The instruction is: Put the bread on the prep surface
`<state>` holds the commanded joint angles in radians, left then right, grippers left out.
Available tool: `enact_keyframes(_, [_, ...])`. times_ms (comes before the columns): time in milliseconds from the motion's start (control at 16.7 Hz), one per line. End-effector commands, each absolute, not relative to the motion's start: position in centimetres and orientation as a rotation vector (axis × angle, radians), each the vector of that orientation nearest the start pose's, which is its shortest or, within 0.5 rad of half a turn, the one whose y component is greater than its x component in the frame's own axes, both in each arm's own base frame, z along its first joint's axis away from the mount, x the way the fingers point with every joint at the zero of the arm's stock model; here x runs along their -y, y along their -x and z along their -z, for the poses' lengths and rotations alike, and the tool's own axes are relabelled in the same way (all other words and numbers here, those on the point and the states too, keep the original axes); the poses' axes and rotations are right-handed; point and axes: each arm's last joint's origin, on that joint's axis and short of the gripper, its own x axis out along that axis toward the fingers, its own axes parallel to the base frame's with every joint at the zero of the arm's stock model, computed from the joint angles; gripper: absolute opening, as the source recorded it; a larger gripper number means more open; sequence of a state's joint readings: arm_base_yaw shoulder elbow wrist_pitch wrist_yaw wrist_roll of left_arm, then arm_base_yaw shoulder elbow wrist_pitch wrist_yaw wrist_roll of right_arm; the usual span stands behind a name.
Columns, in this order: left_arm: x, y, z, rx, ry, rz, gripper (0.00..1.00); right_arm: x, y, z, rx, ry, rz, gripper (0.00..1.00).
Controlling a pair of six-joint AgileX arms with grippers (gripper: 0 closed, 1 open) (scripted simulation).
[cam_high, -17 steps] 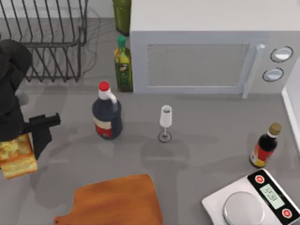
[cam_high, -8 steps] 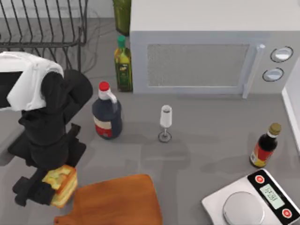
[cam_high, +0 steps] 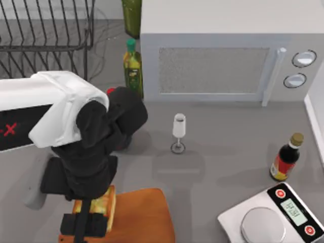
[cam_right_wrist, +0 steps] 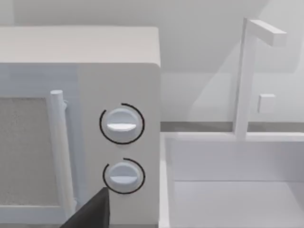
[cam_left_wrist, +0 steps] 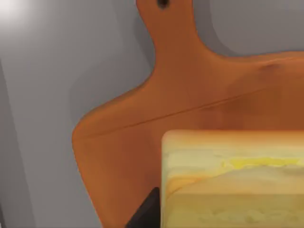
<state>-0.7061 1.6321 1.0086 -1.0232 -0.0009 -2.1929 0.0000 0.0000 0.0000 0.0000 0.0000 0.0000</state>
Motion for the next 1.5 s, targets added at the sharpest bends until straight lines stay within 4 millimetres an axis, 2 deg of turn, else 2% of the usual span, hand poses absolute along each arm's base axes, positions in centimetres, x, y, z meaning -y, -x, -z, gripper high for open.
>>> enact_keyframes(300, [18.9,-19.2,-18.3,-1.212,1.186,-1.2,0.0,0.1,-10.6,-16.0,0.0,0.0,0.0,1.0])
enact_keyframes(720, [18.9,-19.2,-18.2,-1.21,1.184,-1.207,0.0,0.1,-10.6,-16.0,0.0,0.0,0.0,1.0])
enact_keyframes(1500, [19.1,-19.2,-14.4,-1.211,1.201,-1.186,0.0,0.1,-10.6,-16.0,0.0,0.0,0.0,1.0])
